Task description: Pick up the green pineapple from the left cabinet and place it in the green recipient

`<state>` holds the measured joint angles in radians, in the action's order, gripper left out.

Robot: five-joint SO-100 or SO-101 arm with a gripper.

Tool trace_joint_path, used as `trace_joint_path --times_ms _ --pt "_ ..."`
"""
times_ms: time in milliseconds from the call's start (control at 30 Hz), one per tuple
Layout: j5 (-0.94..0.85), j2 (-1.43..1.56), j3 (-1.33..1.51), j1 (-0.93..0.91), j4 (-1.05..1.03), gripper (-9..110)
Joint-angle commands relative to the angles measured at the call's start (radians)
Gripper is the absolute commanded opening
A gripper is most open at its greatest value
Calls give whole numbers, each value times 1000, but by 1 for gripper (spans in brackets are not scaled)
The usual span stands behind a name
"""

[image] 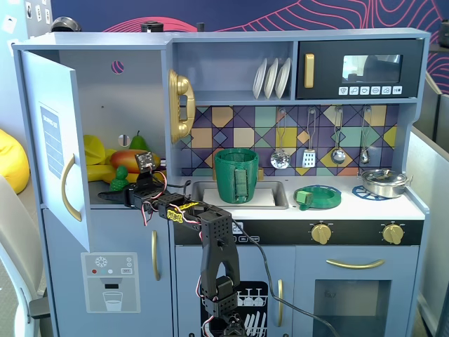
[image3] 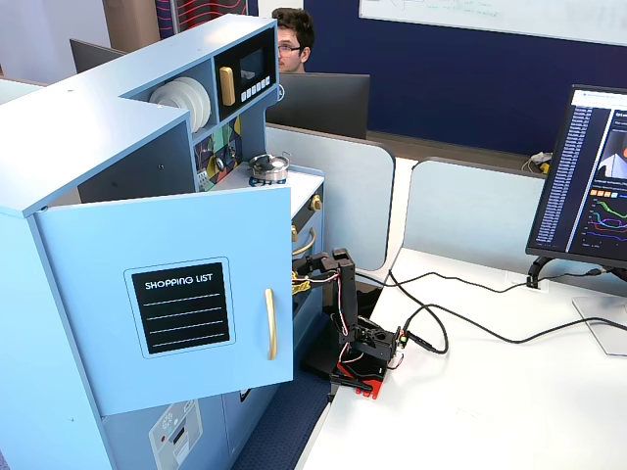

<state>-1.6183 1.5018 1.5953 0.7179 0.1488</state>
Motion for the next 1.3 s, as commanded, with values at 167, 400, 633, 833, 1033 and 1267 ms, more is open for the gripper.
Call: trace_joint_path --times_ms 167,400,633,833,1033,1267 --pt "51 -28 -143 -20 -20 29" --pt "9 -8 -144 -9 -52 0" --pt "-218 255 6 58 -202 0" --pt "-402 646 149 192 -630 0" --pt "-396 891 132 166 -997 0" --pt "-420 960 -31 -204 -1198 0"
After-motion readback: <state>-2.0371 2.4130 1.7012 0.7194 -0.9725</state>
